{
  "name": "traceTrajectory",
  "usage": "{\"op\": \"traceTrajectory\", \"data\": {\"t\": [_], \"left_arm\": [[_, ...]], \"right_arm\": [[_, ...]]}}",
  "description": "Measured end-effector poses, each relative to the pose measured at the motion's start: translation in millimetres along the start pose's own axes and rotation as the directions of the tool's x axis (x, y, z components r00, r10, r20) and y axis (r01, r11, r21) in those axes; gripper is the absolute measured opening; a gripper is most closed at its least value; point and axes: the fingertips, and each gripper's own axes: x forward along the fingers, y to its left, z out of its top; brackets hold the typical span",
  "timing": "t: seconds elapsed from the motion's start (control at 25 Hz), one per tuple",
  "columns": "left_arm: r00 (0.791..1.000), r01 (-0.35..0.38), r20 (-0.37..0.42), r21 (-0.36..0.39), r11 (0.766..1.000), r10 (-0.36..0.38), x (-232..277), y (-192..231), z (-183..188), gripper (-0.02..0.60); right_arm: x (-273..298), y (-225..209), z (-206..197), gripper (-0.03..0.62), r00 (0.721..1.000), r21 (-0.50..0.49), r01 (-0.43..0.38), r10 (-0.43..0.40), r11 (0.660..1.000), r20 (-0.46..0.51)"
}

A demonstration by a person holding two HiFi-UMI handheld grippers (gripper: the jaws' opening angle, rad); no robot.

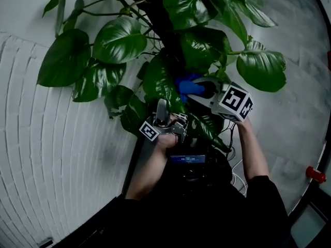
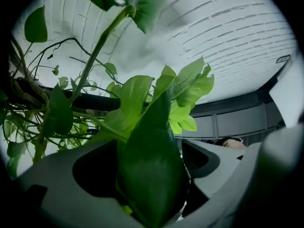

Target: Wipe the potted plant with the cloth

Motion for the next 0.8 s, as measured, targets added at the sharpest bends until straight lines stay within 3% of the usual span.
{"op": "traceTrajectory", "data": {"t": [0.36,0.52,0.6,0.68,0.76,0.8], "left_arm": [[0.999,0.017,-0.034,0.056,0.998,-0.015,-11,-24,3,0.423],[0.998,0.039,-0.048,0.070,0.997,-0.036,-15,-38,1,0.422],[0.998,0.037,-0.044,0.069,0.997,-0.034,-19,-41,1,0.422],[0.999,0.033,-0.030,0.059,0.998,-0.031,-25,-40,2,0.422],[0.999,0.032,-0.018,0.050,0.998,-0.031,-28,-40,3,0.422],[0.999,0.031,-0.019,0.049,0.998,-0.030,-29,-41,2,0.422]], "right_arm": [[-4,60,10,0.117,0.995,-0.044,-0.101,0.101,0.994,-0.002],[-23,69,21,0.117,0.986,-0.027,-0.152,0.154,0.988,0.064],[-40,52,27,0.117,0.991,0.009,-0.089,0.088,0.996,0.102],[-58,16,28,0.117,0.989,0.045,0.106,-0.110,0.993,0.095],[-80,-15,40,0.117,0.945,0.117,0.271,-0.287,0.956,0.157],[-92,-20,52,0.116,0.920,0.172,0.280,-0.315,0.944,0.231]]}}
